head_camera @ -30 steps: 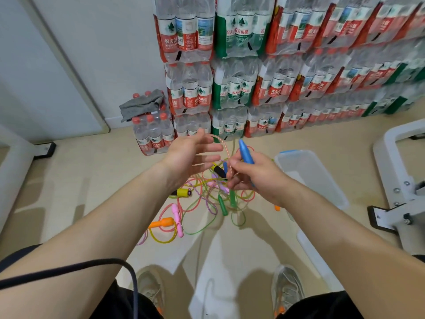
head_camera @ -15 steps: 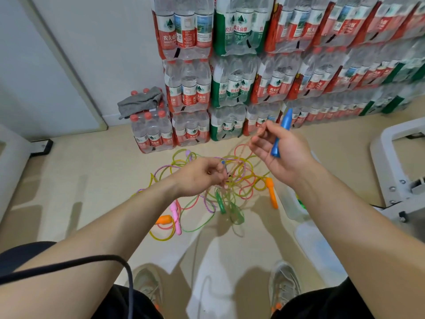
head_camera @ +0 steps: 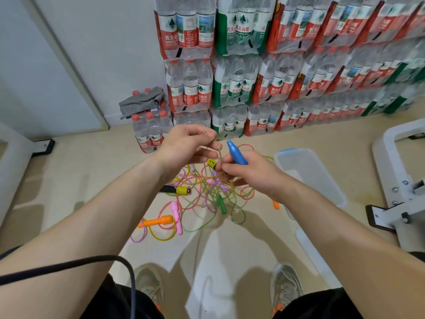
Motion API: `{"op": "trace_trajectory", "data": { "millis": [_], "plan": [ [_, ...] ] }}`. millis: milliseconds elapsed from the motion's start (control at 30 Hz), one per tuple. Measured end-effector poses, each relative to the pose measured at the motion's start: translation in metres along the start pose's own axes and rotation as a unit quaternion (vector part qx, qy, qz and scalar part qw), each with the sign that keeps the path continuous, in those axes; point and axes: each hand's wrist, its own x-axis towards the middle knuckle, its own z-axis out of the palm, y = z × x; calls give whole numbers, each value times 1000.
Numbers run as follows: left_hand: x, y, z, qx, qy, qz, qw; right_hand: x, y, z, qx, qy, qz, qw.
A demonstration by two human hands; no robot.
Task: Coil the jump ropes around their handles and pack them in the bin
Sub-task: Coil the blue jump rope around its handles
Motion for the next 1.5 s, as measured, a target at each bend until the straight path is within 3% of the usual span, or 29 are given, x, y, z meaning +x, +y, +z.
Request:
{"op": "trace_trajectory", "data": {
  "millis": [67, 167, 333, 400, 533, 633, 733, 833, 933, 1033, 1167, 1300, 1400, 1500],
  "plan": [
    [0, -2, 1, -20, 31, 5, 999, 1, -1, -1, -19, 14, -10, 1000],
    [0, -7, 4, -6, 46, 0, 999, 1, -5, -2, 45, 33, -15, 998],
    [-4, -20, 10, 131, -157, -74, 976, 2, -15, -10, 228, 101, -20, 968],
    [-7, -28, 16, 193, -200, -59, 959, 2, -19, -16, 293, 130, -24, 947],
    [-2, -45, 16, 316, -154, 2, 936, 1, -23, -27, 386, 169, -39, 906],
    [-2, -38, 14, 237, -110, -10, 965, 1, -21, -36, 425, 193, -49, 883],
    [-4, -16, 13, 112, -88, -12, 990, 2, -13, -39, 337, 176, -10, 925],
    [-3, -2, 8, 2, -62, -10, 998, 1, -4, -25, 182, 65, 39, 980],
    [0, 5, 3, -116, -2, -30, 993, -2, -3, -8, 92, -45, 53, 993],
    [3, 6, -5, -161, 63, -33, 984, -3, -2, 0, 13, -57, 32, 998],
    [5, -2, -10, -86, 53, -69, 992, -1, -6, -1, 106, 12, 18, 994],
    [-3, -17, 2, 57, -107, -115, 986, 2, -14, -7, 242, 63, 7, 968],
    [-10, -30, 13, 197, -207, -87, 954, 4, -19, -11, 312, 94, -11, 945],
    [-7, -42, 12, 307, -198, -21, 931, 6, -22, -19, 357, 135, -27, 924]
  ]
}}
